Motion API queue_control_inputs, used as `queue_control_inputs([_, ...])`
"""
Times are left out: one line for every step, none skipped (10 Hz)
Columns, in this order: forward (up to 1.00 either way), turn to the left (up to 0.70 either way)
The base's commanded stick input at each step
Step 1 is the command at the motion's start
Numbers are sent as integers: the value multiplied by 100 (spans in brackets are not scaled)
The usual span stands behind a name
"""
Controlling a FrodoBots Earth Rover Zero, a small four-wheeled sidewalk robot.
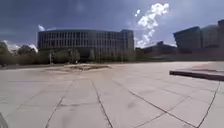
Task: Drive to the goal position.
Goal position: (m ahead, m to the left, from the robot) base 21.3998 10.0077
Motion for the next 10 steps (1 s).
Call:
queue_control_inputs([85, 1])
queue_control_inputs([85, 1])
queue_control_inputs([85, 1])
queue_control_inputs([85, 1])
queue_control_inputs([85, 1])
queue_control_inputs([85, 1])
queue_control_inputs([85, 1])
queue_control_inputs([85, 1])
queue_control_inputs([85, 1])
queue_control_inputs([85, 1])
